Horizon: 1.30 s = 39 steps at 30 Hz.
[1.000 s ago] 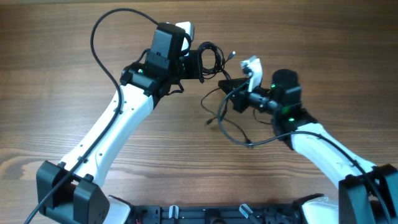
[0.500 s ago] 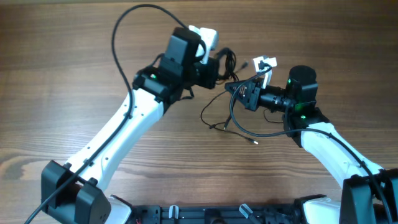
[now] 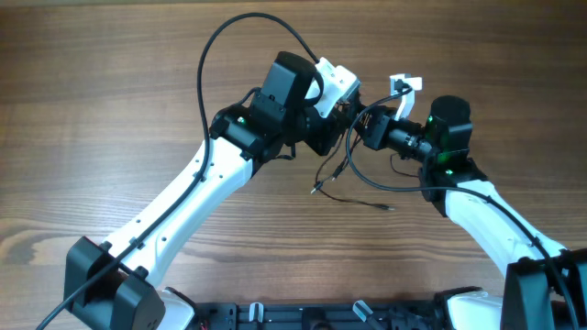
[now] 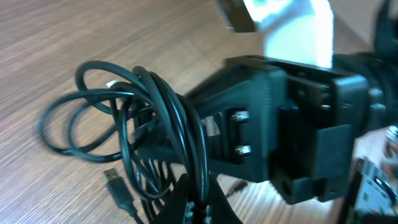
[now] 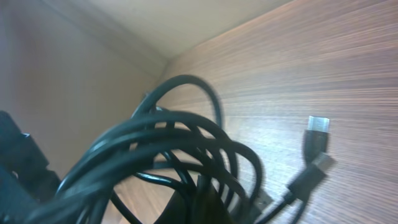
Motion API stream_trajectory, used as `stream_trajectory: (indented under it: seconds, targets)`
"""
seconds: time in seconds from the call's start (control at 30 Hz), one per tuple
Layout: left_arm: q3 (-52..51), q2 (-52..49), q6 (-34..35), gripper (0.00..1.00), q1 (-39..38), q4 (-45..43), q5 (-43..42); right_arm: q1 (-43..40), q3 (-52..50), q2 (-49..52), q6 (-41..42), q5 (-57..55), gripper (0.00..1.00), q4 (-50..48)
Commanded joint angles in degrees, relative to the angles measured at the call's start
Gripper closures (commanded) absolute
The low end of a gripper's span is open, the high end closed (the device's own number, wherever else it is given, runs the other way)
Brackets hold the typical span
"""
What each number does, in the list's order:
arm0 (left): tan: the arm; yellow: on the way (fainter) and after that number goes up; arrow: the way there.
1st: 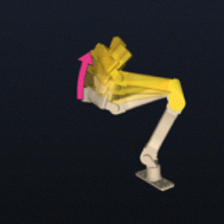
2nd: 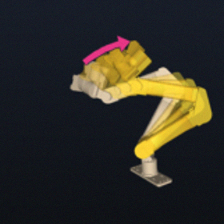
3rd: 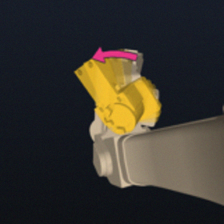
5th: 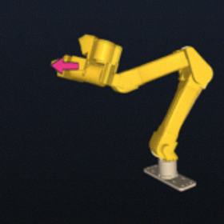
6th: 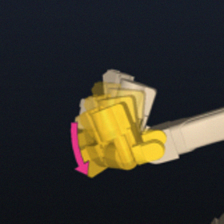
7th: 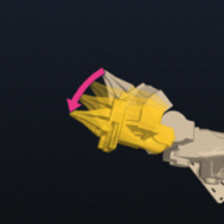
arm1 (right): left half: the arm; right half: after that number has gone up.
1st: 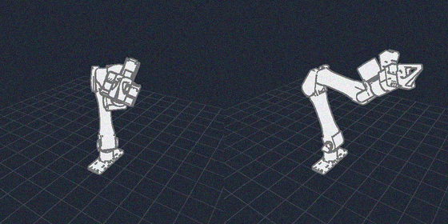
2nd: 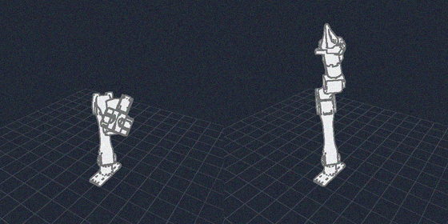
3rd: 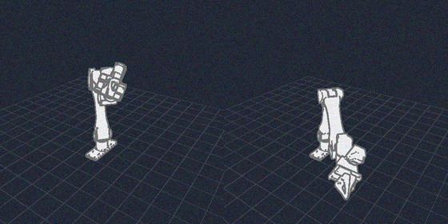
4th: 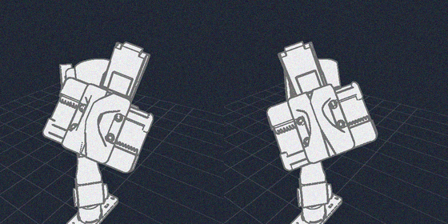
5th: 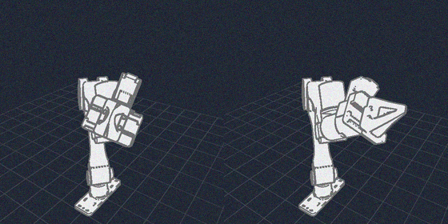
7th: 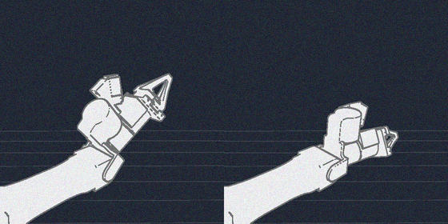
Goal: Untangle cables
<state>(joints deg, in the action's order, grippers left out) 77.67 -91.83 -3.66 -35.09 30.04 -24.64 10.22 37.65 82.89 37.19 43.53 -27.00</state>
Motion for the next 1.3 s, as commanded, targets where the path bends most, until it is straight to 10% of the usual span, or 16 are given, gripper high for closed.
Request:
stream_trajectory:
  seconds: [0.0, 0.13, 0.3, 0.4, 0.83, 1.27]
  targets:
    - [-0.09, 0.33, -3.21, 0.96, -0.66, 0.17, -8.59, 2.67, 0.13, -0.94, 0.92, 3.76, 0.95, -1.75]
    - [-0.09, 0.09, -3.21, 0.96, -0.66, 0.46, -9.64, 4.09, 0.13, -0.94, 0.31, 2.49, 0.89, -4.04]
    - [-0.09, 0.46, -3.23, 0.96, 2.34, 1.77, -9.62, -2.08, 0.13, -0.94, 0.48, 8.50, 0.45, -3.63]
    - [-0.09, 0.55, -3.28, 0.96, 5.88, 1.92, -9.73, -6.93, 0.13, -0.98, 0.50, 17.77, 0.00, -3.65]
    - [-0.09, 0.52, -15.89, 0.96, 19.39, 5.86, -49.29, -18.51, 0.13, -0.94, -21.62, 33.00, 0.06, -3.82]
    - [-0.09, 0.52, -15.56, 0.96, 19.08, 11.21, -42.60, -16.55, 0.13, -0.94, -11.06, 31.15, 0.34, -10.01]
